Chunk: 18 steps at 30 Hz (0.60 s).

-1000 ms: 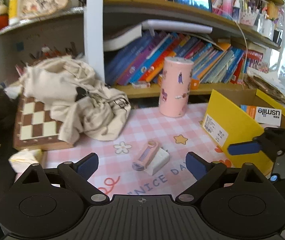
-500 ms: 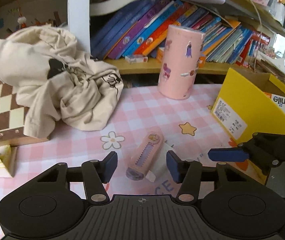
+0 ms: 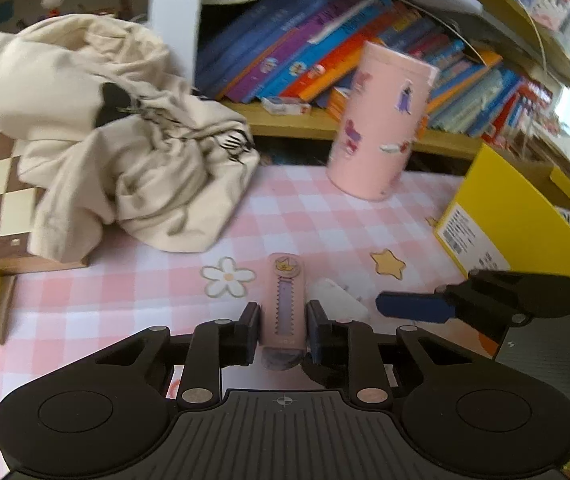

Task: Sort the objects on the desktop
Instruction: 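Grasp the pink stick with left gripper while right gripper grasps the white plug block, then carry the pink stick in left gripper and white plug in right gripper to the yellow box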

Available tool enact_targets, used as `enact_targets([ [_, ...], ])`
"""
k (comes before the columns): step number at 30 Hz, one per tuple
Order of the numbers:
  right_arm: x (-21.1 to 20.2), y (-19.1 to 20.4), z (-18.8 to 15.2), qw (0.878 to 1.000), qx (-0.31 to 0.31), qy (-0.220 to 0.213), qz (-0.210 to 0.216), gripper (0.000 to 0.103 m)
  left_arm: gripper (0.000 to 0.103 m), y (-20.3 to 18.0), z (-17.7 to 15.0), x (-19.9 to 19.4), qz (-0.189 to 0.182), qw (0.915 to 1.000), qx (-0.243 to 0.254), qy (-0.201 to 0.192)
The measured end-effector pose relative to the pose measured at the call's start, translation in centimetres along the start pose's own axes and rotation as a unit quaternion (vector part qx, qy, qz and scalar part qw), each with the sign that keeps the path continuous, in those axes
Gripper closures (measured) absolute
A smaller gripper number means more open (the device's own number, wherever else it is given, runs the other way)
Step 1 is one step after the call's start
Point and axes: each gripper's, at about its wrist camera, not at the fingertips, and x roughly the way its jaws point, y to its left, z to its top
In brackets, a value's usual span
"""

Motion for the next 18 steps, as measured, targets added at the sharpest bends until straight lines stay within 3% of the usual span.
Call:
enact_targets([
  [9,1.2,0.3,0.4,1.0,-0.01,0.004,0.008,0.052,0.08,2.1,0.4,-1.4,0.013,0.9992,-0.032,-0.019],
  [18,0.1,0.0,0.1,1.0,-0.008,0.012,0.011,0.053,0.08,2.2,0.0,-3.1,0.013,0.9991,-0.031,-0.026],
])
